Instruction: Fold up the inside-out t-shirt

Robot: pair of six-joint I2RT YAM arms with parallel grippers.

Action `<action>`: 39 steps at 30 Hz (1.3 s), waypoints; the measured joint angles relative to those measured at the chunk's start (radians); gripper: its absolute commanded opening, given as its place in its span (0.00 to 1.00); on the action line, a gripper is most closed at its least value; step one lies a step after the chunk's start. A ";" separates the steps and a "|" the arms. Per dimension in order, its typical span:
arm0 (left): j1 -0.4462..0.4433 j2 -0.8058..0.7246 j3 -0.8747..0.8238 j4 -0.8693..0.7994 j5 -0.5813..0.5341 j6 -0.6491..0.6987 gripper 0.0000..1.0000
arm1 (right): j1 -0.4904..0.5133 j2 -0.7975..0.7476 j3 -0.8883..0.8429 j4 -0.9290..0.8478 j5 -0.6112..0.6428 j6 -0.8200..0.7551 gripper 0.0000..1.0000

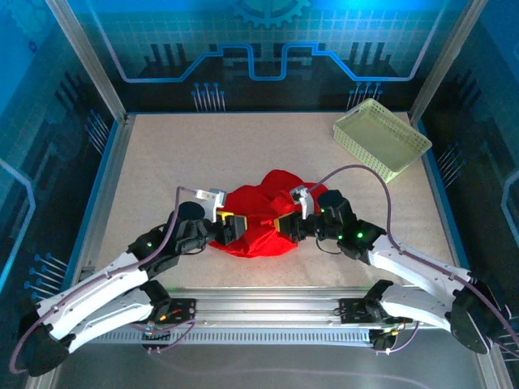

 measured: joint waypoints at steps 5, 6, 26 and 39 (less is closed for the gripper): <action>-0.005 0.098 0.006 0.058 0.081 0.031 0.51 | 0.026 0.003 0.030 -0.001 0.012 -0.005 0.00; -0.005 0.119 0.005 0.061 0.091 0.032 0.51 | 0.031 0.003 0.034 0.000 0.013 -0.008 0.00; -0.007 0.250 0.003 0.244 0.229 0.028 0.09 | 0.071 0.013 0.048 -0.034 0.078 -0.031 0.00; -0.108 0.237 0.298 -0.053 0.074 0.163 0.00 | 0.079 0.040 0.072 -0.116 0.230 -0.110 0.44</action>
